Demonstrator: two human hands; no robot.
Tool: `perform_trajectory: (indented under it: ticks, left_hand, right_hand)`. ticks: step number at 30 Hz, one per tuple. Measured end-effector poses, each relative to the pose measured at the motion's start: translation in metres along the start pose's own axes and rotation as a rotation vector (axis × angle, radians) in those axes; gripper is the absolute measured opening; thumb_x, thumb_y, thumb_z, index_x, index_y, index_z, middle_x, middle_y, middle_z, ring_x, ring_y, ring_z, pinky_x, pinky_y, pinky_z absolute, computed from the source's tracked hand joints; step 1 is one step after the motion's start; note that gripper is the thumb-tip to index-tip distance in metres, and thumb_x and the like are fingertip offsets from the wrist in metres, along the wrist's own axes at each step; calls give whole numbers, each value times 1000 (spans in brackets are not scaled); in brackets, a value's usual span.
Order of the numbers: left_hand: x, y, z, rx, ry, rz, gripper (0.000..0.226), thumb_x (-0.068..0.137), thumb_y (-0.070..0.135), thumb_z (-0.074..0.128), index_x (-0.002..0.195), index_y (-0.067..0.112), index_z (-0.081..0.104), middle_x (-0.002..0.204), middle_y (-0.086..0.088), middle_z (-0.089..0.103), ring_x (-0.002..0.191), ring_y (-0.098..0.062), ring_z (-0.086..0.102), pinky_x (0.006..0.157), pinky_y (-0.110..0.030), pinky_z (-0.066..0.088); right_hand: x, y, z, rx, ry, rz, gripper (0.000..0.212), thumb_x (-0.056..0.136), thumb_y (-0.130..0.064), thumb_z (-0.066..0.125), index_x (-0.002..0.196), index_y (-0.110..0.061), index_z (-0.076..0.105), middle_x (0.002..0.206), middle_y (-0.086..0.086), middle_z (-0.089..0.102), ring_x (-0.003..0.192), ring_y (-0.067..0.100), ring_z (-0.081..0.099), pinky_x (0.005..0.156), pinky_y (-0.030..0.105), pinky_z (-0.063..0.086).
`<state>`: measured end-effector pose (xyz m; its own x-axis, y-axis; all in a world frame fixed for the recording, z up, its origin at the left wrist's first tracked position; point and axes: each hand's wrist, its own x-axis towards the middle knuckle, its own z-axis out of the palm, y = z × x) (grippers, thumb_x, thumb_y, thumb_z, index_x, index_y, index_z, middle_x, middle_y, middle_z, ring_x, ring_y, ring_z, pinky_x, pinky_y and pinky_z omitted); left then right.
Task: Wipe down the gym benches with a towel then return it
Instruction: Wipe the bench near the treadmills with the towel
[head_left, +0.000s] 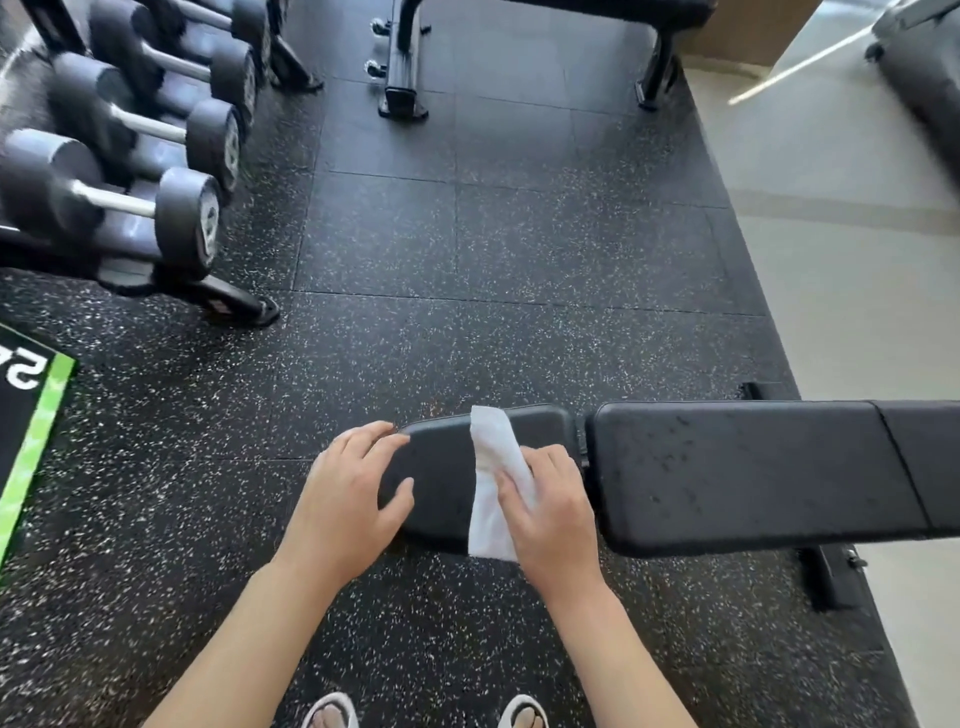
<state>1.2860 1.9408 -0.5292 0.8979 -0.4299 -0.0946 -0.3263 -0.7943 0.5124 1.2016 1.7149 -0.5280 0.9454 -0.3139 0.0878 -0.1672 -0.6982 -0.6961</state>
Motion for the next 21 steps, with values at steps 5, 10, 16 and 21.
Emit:
perform_trajectory:
  ticks: [5, 10, 16, 21]
  left_hand:
    - [8, -34, 56, -16, 38, -17, 49, 94, 34, 66, 141, 21, 57, 148, 5, 51, 140, -17, 43, 116, -47, 40]
    - [33, -70, 102, -23, 106, 9, 46, 92, 28, 71, 136, 17, 63, 144, 2, 55, 136, -23, 48, 115, -48, 40]
    - [41, -108, 137, 5, 212, 43, 49, 90, 42, 52, 132, 18, 65, 137, 5, 60, 130, -19, 53, 112, -46, 43]
    - [44, -125, 144, -16, 265, 61, 40, 90, 35, 57, 124, 17, 69, 127, 6, 64, 119, -19, 59, 108, -43, 47]
  right_hand:
    - [13, 38, 47, 49, 19, -50, 36, 99, -26, 67, 134, -23, 58, 108, -12, 58, 100, 14, 56, 87, 36, 49]
    - [35, 68, 85, -3, 26, -204, 49, 101, -26, 63, 148, -23, 50, 109, -10, 57, 99, 15, 57, 83, 36, 52]
    - [60, 82, 106, -36, 51, -356, 51, 101, -23, 64, 150, -28, 51, 106, -12, 51, 95, 13, 58, 76, 35, 53]
    - [72, 80, 120, -154, 46, -414, 50, 99, -29, 61, 148, -34, 51, 102, -13, 47, 91, 11, 56, 73, 32, 51]
